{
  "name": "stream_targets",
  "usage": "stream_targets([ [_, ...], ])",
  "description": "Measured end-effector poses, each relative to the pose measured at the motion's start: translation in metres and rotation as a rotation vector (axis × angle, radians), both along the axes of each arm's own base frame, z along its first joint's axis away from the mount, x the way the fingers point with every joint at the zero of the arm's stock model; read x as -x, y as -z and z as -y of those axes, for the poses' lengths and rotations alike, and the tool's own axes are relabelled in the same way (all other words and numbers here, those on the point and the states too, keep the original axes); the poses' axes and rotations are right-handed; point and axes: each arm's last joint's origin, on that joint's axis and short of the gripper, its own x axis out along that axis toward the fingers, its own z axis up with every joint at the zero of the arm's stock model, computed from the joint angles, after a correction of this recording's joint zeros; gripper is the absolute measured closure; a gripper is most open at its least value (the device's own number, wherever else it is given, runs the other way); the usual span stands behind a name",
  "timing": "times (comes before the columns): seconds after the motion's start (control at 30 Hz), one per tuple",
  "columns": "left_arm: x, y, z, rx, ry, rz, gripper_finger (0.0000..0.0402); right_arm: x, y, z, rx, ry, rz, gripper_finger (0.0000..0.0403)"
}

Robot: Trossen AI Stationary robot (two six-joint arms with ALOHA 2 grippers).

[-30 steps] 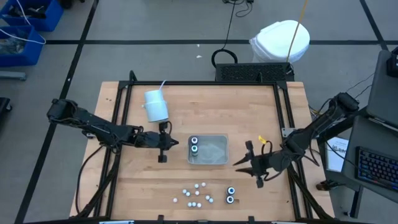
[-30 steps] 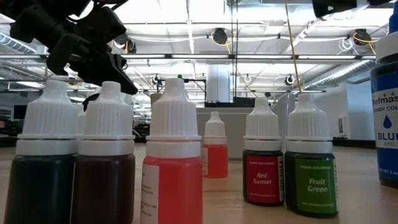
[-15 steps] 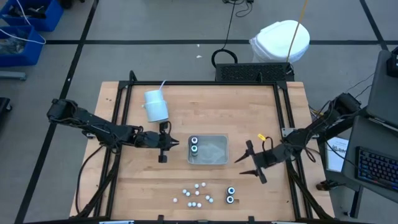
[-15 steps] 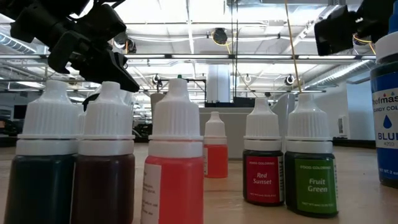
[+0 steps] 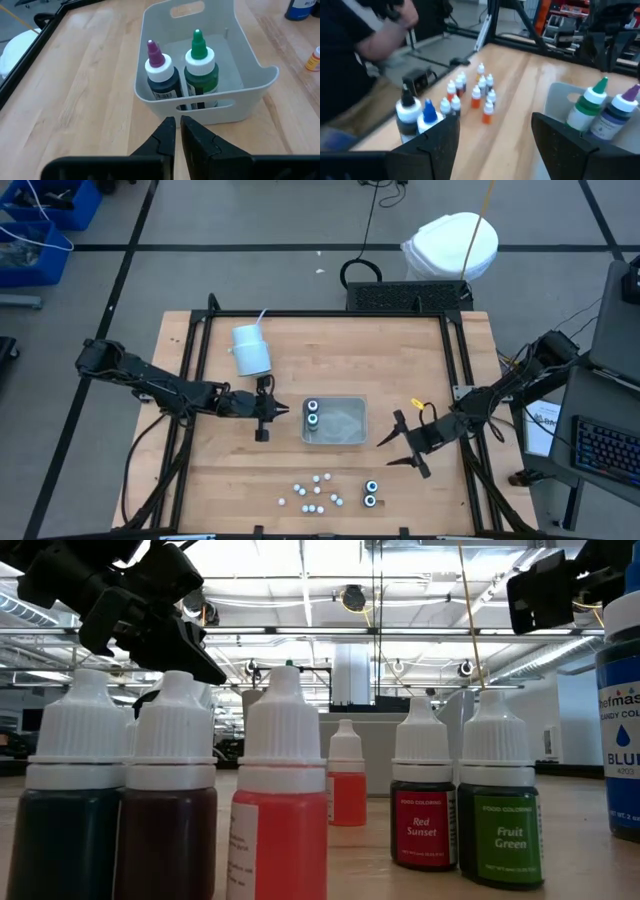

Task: Pick & Place food coloring
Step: Put the large blue food coloring bottle into the bin

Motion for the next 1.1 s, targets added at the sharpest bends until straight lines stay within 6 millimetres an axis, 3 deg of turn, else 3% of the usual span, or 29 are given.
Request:
stream_targets([
  [0.23,0.000,0.000,0.000,-0.002,0.001,-0.002,0.0364,0.000,-0.004,-0.003,-0.125,-0.086,-0.013,0.0167],
  [0.57,0.000,0.000,0.000,-0.003,0.002,-0.003,0.0364,-0.011,0.015,-0.009,-0.080,-0.035,-0.025,0.0154],
  [0.87,0.000,0.000,0.000,-0.002,0.001,-0.005,0.0364,-0.020,0.027,-0.018,-0.136,-0.113,0.006,0.0114],
  [1.1,0.000,0.000,0.000,-0.002,0.001,-0.005,0.0364,-0.029,0.035,-0.023,-0.144,-0.079,-0.034,0.0080],
])
